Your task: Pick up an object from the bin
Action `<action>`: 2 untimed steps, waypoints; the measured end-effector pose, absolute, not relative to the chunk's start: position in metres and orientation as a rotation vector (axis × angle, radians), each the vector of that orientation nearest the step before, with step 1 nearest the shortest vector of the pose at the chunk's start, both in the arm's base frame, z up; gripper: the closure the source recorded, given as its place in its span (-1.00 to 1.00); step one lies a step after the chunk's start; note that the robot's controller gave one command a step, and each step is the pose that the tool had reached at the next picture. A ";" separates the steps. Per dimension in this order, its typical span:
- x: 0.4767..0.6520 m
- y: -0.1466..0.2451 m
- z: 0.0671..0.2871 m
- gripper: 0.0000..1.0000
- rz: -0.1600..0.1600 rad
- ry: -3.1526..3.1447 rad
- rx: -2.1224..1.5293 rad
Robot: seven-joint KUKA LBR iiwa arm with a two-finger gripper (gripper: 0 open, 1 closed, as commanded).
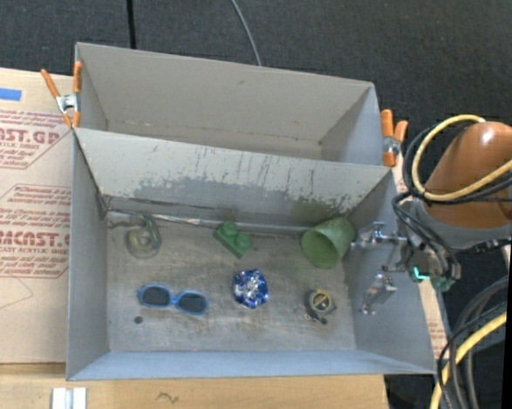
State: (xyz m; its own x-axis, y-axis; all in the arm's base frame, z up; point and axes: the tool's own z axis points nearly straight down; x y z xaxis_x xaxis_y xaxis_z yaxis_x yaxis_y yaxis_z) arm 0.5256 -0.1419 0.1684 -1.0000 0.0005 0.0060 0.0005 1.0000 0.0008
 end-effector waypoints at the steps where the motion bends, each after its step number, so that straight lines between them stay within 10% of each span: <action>1: 0.509 -0.127 0.069 -1.00 -0.001 -3.122 0.388; 2: 0.507 -0.129 0.072 1.00 0.000 -3.113 0.387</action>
Offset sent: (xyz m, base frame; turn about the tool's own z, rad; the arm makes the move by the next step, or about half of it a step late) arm -0.0182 0.0123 -0.0984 -0.2465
